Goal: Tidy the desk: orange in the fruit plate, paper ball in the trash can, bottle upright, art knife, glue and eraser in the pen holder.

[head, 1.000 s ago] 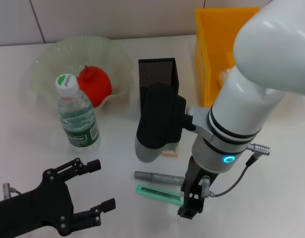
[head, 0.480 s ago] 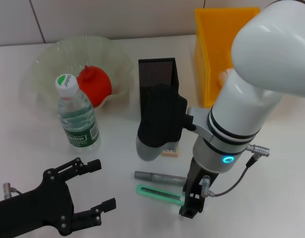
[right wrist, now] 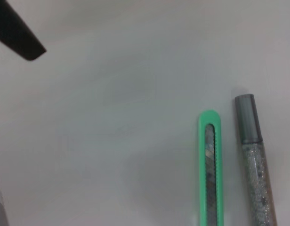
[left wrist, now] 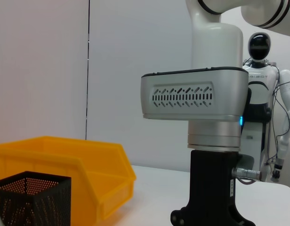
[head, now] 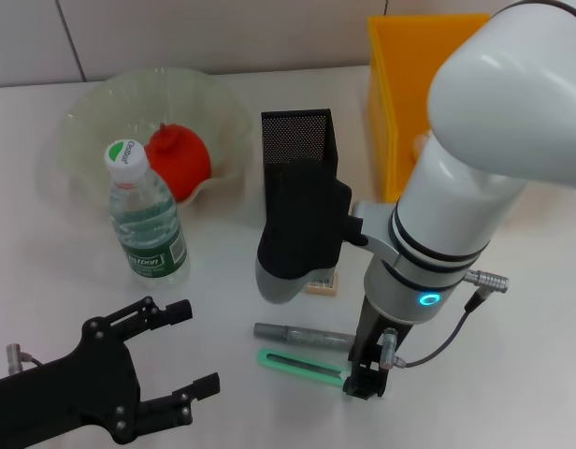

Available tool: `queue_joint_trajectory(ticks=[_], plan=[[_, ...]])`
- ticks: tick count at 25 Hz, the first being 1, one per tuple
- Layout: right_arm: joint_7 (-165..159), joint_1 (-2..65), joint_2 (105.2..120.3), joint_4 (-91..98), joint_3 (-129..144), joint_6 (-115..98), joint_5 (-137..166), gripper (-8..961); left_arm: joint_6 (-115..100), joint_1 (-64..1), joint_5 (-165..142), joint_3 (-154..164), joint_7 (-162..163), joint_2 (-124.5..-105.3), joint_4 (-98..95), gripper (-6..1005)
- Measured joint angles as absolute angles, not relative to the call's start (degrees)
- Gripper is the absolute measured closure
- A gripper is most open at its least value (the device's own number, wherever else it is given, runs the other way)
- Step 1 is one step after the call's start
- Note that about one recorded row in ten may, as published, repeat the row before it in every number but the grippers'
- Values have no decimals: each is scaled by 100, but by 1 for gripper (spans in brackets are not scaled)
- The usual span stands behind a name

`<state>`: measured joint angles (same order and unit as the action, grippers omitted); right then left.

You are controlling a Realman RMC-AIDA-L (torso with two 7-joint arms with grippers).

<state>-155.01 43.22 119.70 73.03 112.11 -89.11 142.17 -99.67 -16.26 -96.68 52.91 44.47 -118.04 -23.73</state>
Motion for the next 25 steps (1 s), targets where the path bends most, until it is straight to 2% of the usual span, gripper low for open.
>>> queue_joint_trajectory(ticks=[5, 8, 19, 24, 25], plan=[[-15505, 4354, 11971, 7288, 11319, -8915, 14217, 567, -9966, -1627, -9668, 5291, 4434, -11804, -2353, 188], [-15506, 4367, 11971, 7260, 11351, -8916, 14216, 628, -9961, -1632, -9668, 5291, 4430, -11810, -2337, 189], [-15508, 4411, 11977, 7248, 11463, -8914, 14216, 662, -9962, -1641, -9668, 5291, 4427, -11813, -2356, 188], [-15485, 4459, 11979, 7217, 11561, -8921, 14211, 787, -9942, -1646, -9668, 5291, 4417, -11813, -2337, 189], [-15484, 4462, 11979, 7228, 11585, -8922, 14210, 787, -9938, -1645, -9668, 5291, 4416, -11813, -2335, 189]])
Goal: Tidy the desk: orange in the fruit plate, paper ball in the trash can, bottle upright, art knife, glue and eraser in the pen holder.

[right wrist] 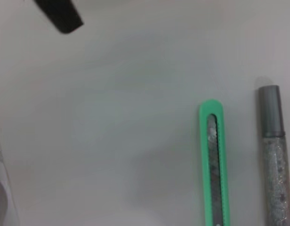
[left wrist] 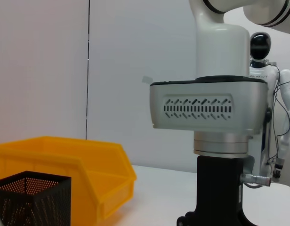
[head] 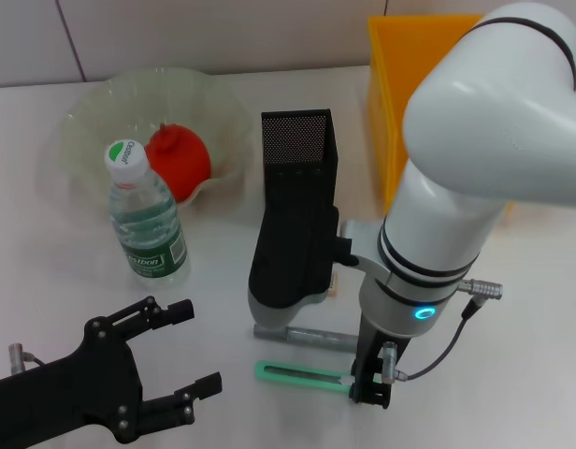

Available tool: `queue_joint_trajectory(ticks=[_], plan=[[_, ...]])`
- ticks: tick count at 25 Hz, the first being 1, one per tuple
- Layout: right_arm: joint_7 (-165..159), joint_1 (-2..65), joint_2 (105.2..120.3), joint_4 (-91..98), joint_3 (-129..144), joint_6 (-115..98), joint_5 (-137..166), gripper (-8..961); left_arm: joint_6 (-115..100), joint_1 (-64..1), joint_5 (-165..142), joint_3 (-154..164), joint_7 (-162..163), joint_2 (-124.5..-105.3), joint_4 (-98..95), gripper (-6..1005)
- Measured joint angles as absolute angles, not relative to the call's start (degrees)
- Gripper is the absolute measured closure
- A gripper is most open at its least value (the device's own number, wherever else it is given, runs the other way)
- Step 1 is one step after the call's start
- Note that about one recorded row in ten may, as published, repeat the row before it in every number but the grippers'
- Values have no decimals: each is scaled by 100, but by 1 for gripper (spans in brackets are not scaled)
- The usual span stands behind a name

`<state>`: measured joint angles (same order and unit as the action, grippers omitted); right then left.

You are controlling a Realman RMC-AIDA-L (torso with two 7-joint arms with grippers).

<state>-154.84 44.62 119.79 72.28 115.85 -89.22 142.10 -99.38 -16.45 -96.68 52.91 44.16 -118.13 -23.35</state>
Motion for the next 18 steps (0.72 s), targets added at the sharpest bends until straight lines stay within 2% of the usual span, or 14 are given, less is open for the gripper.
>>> queue_joint_trajectory(ticks=[18], plan=[[-15188, 4074, 11940, 8544, 10308, -10065, 14168, 782, -10047, -1608, -9653, 5237, 4423, -11798, -2373, 192]])
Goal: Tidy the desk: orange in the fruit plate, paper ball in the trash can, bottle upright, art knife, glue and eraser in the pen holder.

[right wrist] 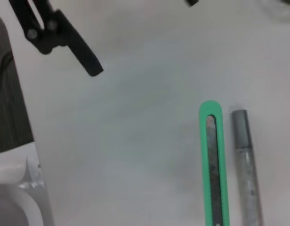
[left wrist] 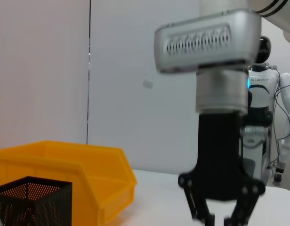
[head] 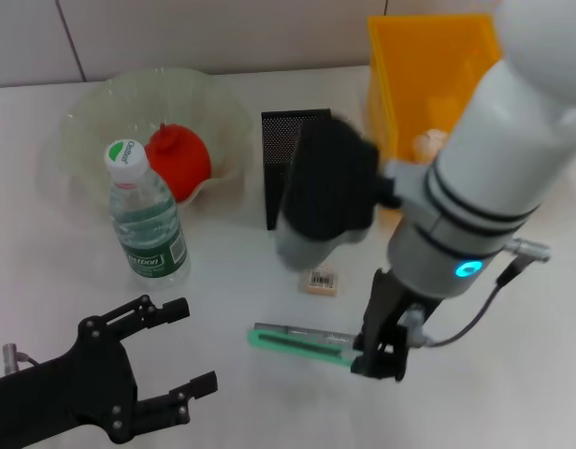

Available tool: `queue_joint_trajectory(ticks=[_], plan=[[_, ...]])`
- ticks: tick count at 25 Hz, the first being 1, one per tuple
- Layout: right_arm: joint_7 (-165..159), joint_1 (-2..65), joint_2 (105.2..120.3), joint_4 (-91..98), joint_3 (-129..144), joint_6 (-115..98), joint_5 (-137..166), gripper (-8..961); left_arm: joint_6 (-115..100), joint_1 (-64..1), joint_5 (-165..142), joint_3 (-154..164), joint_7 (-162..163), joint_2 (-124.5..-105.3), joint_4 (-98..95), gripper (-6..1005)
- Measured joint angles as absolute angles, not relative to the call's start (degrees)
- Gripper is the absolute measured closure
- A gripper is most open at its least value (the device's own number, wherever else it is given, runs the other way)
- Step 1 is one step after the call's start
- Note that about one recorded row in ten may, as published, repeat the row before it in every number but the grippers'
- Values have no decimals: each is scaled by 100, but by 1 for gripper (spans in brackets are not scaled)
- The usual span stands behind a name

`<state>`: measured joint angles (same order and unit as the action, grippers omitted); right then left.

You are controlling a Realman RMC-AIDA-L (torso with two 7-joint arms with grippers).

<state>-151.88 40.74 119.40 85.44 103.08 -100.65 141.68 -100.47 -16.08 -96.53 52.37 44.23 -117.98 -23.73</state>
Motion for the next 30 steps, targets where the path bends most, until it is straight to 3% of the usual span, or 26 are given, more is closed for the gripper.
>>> queue_joint_trajectory(ticks=[12, 30], plan=[[-13699, 4038, 11919, 10411, 9033, -11283, 15563, 777, -10042, -1602, -9628, 5233, 4444, -11819, -2325, 193], [-11125, 4231, 11893, 11248, 8999, -10784, 16743, 769, -10041, -1602, -9454, 5260, 4456, -11834, -2290, 193]])
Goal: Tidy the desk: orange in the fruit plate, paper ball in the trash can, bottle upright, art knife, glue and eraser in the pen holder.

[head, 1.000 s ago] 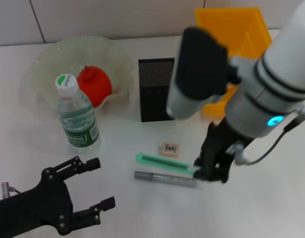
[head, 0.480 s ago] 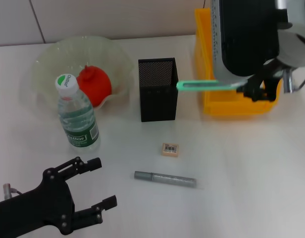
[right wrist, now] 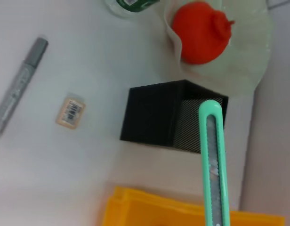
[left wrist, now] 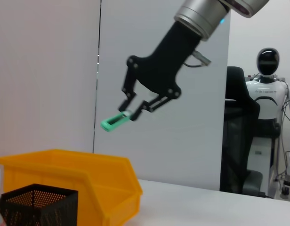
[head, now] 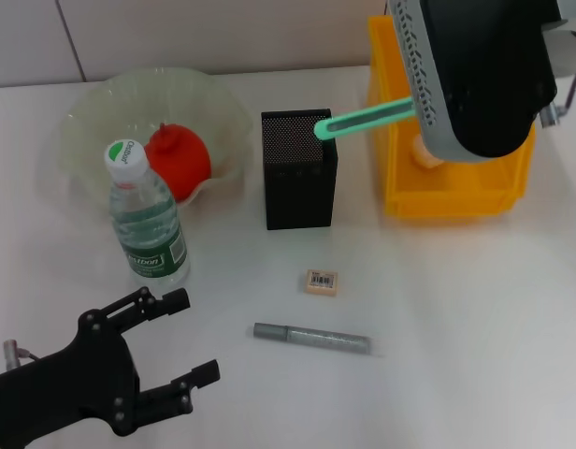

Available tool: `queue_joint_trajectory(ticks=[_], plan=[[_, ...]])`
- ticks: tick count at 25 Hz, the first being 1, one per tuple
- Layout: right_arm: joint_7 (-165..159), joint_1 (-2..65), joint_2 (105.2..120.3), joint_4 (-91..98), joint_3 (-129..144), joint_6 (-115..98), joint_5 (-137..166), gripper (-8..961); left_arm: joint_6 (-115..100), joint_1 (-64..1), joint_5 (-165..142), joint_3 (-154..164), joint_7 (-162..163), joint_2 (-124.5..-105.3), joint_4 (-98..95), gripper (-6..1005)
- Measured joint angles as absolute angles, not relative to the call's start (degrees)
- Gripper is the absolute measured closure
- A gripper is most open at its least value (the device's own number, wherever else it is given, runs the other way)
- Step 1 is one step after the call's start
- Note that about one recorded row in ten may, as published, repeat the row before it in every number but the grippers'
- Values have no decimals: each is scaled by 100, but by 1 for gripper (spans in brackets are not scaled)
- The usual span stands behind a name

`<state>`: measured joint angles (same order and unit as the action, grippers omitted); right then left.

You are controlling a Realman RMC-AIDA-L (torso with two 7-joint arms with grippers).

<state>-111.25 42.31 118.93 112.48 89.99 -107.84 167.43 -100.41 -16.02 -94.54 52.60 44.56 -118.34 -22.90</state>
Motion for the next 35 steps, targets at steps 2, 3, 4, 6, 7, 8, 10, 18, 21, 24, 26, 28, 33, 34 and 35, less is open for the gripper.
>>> queue_joint_trajectory(ticks=[2, 3, 4, 6, 7, 8, 10, 18, 21, 24, 26, 28, 33, 34, 35], plan=[[-10851, 4234, 11887, 11197, 8991, -10621, 16745, 768, -10013, -1604, -9468, 5269, 4456, -11834, -2291, 193], [-10709, 4239, 11866, 11169, 8982, -10543, 16746, 768, -10013, -1604, -9468, 5269, 4456, -11834, -2291, 193], [-10576, 4265, 11834, 11128, 8971, -10474, 16746, 768, -10005, -1599, -9474, 5272, 4455, -11837, -2291, 193], [-10402, 4347, 11761, 11022, 8946, -10366, 16748, 767, -9999, -1566, -9474, 5271, 4405, -11846, -2264, 193], [-10304, 4397, 11722, 10938, 8934, -10286, 16749, 766, -9992, -1552, -9473, 5263, 4370, -11852, -2237, 193], [-10213, 4425, 11685, 10838, 8924, -10171, 16752, 766, -9992, -1552, -9473, 5263, 4370, -11852, -2237, 193], [-10049, 4439, 11633, 10607, 8920, -9928, 16756, 765, -9982, -1542, -9452, 5244, 4247, -11856, -2101, 193], [-9596, 4457, 11519, 9937, 9154, -9336, 16767, 762, -9982, -1587, -9444, 5230, 4226, -11867, -2016, 193], [-9461, 4529, 11482, 9777, 9285, -9243, 16770, 760, -9983, -1607, -9444, 5229, 4225, -11867, -2014, 193], [-9381, 4612, 11441, 9590, 9376, -9124, 16776, 759, -9987, -1618, -9443, 5229, 4224, -11874, -2006, 193], [-9343, 4675, 11405, 9466, 9415, -9036, 16781, 758, -9996, -1618, -9443, 5229, 4223, -11875, -1979, 193], [-9292, 4754, 11383, 9321, 9423, -8934, 16781, 758, -9998, -1622, -9441, 5229, 4222, -11875, -1938, 193], [-9237, 4990, 11323, 8889, 9585, -8675, 16781, 755, -9987, -1626, -9439, 5229, 4220, -11874, -1887, 193], [-9230, 5024, 11313, 8801, 9654, -8618, 16781, 755, -9987, -1626, -9439, 5229, 4219, -11874, -1880, 193], [-9223, 5063, 11302, 8721, 9716, -8569, 16781, 755, -9986, -1627, -9439, 5229, 4219, -11874, -1880, 193]])
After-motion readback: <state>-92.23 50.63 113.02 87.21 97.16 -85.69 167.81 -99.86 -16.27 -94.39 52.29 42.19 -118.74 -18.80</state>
